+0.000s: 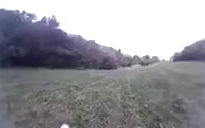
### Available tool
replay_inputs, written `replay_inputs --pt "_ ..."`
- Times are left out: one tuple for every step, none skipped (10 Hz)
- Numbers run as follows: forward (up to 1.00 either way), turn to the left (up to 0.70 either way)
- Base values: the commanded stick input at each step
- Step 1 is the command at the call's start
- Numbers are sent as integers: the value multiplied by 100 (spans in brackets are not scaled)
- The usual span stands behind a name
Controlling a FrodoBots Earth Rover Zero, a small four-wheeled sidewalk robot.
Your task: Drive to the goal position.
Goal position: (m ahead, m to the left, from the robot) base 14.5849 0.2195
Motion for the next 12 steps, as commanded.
replay_inputs --pt "68 0" --pt "68 0" --pt "68 0" --pt "68 0" --pt "68 0" --pt "68 -1" --pt "68 -2" --pt "68 -3" --pt "68 -5" --pt "68 -6" --pt "68 -6" --pt "68 -2"
